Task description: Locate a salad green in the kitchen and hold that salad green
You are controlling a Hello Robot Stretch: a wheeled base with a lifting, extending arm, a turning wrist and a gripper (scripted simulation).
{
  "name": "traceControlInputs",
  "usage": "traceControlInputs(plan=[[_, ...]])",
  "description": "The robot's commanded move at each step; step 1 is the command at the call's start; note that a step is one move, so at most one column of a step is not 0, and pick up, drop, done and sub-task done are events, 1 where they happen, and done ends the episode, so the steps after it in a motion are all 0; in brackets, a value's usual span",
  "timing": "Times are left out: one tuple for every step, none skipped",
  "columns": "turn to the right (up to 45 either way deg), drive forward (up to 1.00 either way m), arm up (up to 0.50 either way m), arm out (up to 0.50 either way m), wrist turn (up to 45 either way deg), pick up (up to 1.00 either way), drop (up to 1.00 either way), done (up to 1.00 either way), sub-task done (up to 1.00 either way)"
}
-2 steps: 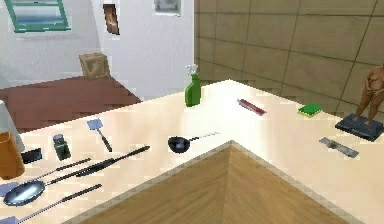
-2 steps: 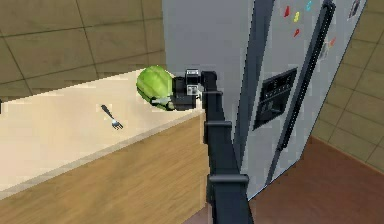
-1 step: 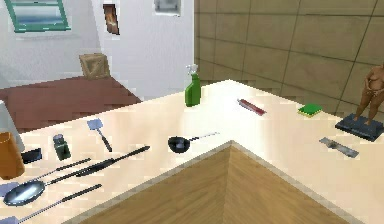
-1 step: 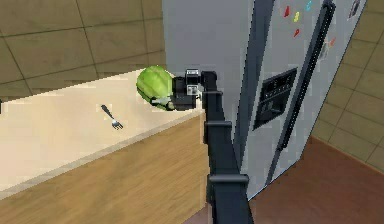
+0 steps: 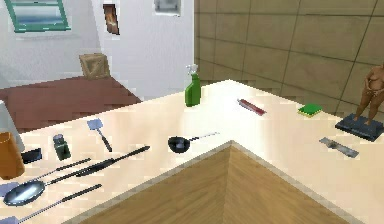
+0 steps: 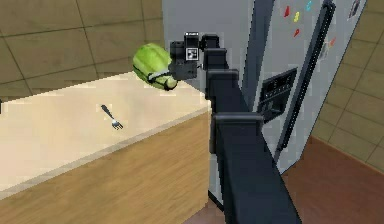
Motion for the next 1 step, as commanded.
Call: traceControlInputs(plan=[[0.0,0.00,0.00,0.00,0.0,0.00,0.00,1.00,0.00]])
